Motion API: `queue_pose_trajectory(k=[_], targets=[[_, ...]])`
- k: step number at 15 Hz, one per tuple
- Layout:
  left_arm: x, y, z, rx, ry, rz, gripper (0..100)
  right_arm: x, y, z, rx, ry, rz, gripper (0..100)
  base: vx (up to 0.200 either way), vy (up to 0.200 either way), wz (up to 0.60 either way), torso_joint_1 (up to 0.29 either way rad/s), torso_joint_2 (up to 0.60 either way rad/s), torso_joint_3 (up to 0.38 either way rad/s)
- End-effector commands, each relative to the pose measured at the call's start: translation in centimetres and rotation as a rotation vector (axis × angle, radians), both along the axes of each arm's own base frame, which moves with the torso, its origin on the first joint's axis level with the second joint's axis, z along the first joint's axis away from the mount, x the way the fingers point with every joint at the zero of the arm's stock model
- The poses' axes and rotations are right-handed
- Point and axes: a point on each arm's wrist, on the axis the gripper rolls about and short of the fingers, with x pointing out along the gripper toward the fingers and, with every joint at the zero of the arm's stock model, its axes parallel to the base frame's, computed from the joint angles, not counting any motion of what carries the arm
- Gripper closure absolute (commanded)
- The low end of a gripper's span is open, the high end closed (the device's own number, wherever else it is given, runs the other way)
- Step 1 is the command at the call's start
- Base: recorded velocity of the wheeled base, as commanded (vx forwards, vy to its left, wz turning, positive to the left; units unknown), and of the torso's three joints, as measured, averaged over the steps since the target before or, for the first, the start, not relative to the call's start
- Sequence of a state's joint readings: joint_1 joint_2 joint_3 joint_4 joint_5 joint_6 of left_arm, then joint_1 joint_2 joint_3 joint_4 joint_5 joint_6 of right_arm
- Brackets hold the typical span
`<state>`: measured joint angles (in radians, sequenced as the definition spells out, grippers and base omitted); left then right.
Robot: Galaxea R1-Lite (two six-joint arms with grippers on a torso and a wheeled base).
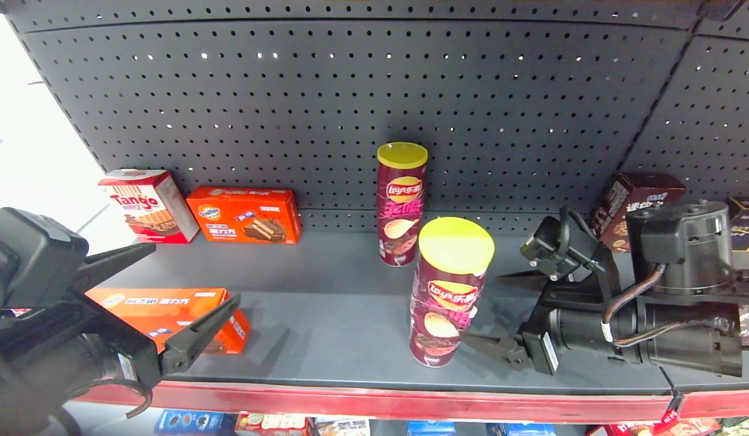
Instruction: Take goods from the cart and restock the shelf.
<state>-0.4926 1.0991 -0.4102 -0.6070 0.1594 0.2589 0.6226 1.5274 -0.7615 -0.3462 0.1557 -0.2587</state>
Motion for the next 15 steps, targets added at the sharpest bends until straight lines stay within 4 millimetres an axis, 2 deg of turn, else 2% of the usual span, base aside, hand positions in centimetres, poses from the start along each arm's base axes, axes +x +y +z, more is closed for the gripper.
queue_pose_trajectory(k=[1, 6, 12, 15], targets=[[0.0, 0.0, -0.1, 0.001, 0.002, 0.000, 0, 0.4, -0.4, -0.3, -0.007, 0.007, -0.020, 0, 0.000, 0.000, 0.00, 0.000, 0.00, 0.000], [0.0, 0.0, -0.1, 0.002, 0.003, -0.001, 0, 1.0, -1.3, -0.4, -0.010, 0.010, -0.062, 0, 0.000, 0.000, 0.00, 0.000, 0.00, 0.000], [-0.3, 0.2, -0.4, 0.004, 0.006, 0.000, 0, 1.0, -3.5, -0.2, -0.007, 0.003, -0.135, 0, 0.000, 0.000, 0.00, 0.000, 0.00, 0.000], [-0.4, 0.2, -0.4, 0.004, 0.008, -0.001, 0, 1.5, -3.8, -0.3, -0.008, 0.004, -0.155, 0, 0.000, 0.000, 0.00, 0.000, 0.00, 0.000]])
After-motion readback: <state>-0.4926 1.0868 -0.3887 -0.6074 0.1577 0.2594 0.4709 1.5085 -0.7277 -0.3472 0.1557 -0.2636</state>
